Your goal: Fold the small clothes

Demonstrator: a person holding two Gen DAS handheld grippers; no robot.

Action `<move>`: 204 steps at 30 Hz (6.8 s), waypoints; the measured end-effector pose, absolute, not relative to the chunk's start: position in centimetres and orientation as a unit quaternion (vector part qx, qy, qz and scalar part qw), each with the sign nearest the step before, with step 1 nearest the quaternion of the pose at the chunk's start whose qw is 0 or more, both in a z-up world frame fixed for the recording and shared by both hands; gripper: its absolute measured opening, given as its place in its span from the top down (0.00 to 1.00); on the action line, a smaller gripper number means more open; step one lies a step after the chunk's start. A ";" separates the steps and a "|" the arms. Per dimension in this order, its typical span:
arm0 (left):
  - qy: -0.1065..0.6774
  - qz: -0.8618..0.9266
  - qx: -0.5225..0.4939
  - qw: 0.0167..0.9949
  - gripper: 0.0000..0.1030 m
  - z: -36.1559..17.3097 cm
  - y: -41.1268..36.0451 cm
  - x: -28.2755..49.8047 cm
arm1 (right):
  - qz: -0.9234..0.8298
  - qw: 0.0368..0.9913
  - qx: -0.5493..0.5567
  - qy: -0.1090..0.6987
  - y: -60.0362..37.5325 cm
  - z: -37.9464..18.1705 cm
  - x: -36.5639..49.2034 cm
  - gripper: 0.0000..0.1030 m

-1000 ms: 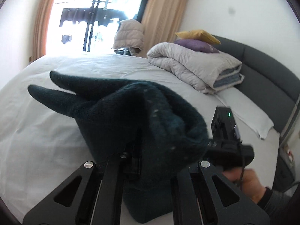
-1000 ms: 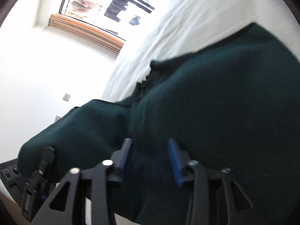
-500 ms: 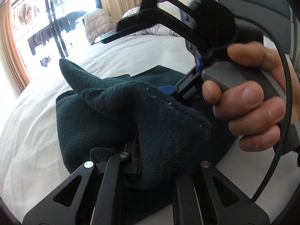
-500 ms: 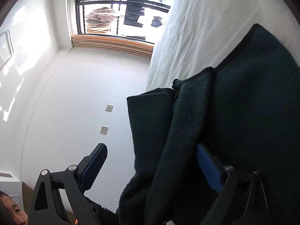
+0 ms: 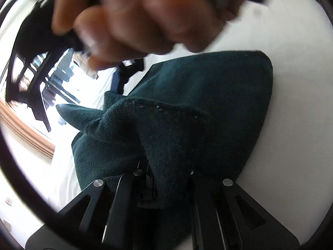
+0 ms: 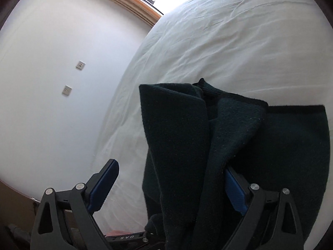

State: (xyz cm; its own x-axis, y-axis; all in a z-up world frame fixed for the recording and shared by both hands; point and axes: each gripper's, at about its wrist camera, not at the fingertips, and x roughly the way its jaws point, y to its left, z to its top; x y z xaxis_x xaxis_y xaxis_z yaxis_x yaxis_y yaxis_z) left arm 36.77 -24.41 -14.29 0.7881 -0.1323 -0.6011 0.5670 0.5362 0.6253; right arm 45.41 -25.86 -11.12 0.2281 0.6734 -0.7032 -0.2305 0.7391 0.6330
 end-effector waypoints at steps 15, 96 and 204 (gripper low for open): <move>0.216 -0.206 0.453 0.840 0.93 -13.2 -26.6 33.3 | 0.187 0.818 0.114 0.532 -29.1 -9.7 46.1 0.88; 0.428 -0.296 0.117 0.846 0.72 -11.2 -9.7 38.8 | 0.236 0.794 0.329 0.454 -36.4 -14.0 30.1 0.88; 0.468 -0.172 -0.153 0.853 0.53 -11.4 18.2 20.1 | 0.246 0.771 0.310 0.499 -17.8 -14.7 16.0 0.56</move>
State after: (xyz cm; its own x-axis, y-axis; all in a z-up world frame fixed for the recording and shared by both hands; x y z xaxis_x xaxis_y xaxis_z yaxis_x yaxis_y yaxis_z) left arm 20.14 18.21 -11.38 0.5029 -0.4371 -0.7457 0.1514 0.8939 -0.4219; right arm 16.05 -17.82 -14.75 0.3812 0.6890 -0.6164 -0.0697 0.6862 0.7241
